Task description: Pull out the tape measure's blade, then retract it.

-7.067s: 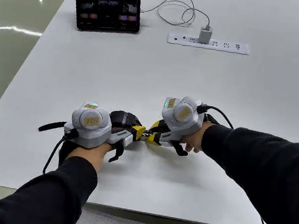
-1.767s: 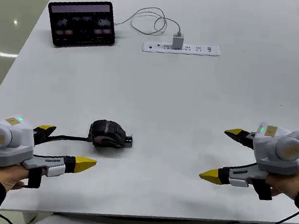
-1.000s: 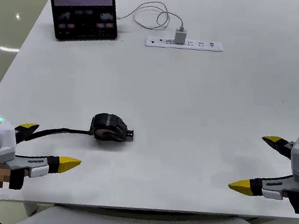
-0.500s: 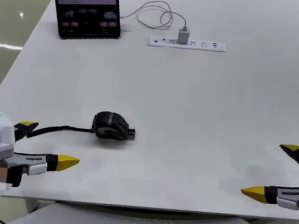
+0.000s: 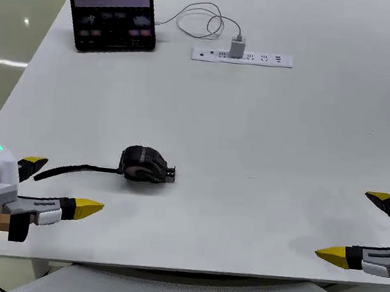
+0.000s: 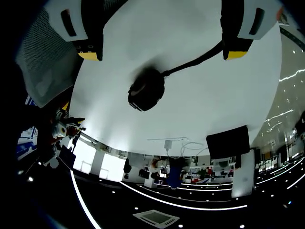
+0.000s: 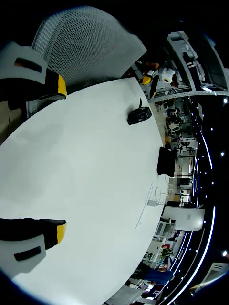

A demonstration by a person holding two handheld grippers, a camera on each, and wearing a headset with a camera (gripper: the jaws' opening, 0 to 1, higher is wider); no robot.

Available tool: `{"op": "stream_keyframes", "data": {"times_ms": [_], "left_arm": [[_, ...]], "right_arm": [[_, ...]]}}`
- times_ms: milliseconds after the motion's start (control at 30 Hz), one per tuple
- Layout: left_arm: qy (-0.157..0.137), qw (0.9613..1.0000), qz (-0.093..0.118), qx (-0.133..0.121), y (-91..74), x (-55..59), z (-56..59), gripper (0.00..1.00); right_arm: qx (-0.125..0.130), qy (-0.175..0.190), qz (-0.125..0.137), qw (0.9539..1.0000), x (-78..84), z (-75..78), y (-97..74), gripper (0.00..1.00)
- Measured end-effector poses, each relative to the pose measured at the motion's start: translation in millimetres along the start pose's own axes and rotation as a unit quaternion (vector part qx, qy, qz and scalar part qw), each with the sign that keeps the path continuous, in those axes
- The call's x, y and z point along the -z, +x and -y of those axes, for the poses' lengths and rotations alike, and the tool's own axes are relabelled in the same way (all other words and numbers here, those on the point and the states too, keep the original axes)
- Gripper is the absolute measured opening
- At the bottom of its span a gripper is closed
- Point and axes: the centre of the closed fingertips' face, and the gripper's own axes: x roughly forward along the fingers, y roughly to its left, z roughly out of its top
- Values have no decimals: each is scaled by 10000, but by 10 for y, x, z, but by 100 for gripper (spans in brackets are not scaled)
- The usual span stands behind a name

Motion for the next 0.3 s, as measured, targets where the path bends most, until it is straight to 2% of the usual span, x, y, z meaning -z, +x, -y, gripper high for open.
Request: {"op": "stream_keyframes", "data": {"times_ms": [300], "left_arm": [[14,10000,15,-18,-24,-6,-20,100]], "right_arm": [[6,-6,16,10000,-26,22,-3,100]]}}
